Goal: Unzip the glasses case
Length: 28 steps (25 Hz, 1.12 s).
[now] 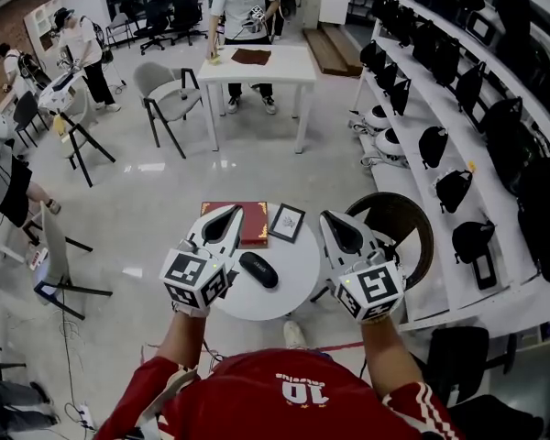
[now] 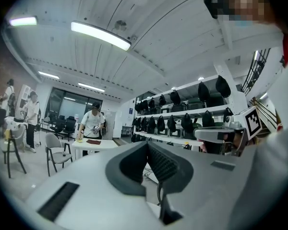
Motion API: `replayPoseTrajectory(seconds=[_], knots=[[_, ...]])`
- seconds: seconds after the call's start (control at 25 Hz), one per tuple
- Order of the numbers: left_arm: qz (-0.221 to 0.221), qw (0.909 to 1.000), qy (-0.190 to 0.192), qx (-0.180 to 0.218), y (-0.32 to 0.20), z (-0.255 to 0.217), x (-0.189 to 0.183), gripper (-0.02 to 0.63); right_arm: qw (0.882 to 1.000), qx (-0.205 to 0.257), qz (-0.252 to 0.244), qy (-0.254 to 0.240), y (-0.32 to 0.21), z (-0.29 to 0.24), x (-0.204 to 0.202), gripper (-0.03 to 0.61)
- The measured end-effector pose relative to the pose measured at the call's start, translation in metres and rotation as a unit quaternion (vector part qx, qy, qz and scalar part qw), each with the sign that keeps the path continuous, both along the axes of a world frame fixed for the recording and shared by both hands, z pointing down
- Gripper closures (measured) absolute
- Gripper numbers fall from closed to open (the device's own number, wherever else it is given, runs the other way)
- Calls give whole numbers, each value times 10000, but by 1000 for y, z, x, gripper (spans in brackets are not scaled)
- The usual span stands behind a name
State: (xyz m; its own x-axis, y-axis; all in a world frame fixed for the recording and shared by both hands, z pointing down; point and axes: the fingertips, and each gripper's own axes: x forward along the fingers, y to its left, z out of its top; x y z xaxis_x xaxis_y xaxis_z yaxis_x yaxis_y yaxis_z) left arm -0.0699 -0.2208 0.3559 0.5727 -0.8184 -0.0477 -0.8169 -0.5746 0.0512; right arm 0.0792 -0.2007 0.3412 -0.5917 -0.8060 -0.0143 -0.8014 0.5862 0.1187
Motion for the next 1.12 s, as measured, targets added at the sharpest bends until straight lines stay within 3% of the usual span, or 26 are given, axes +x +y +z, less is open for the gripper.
replayPoseTrajectory(seconds=[0.44, 1.12], knots=[[67, 9999, 60, -128, -3, 2, 0, 606, 10000, -2, 34, 52, -3, -2, -1, 561], [-191, 9998, 52, -95, -6, 1, -24, 606, 9999, -55, -92, 132, -11, 3, -13, 561]])
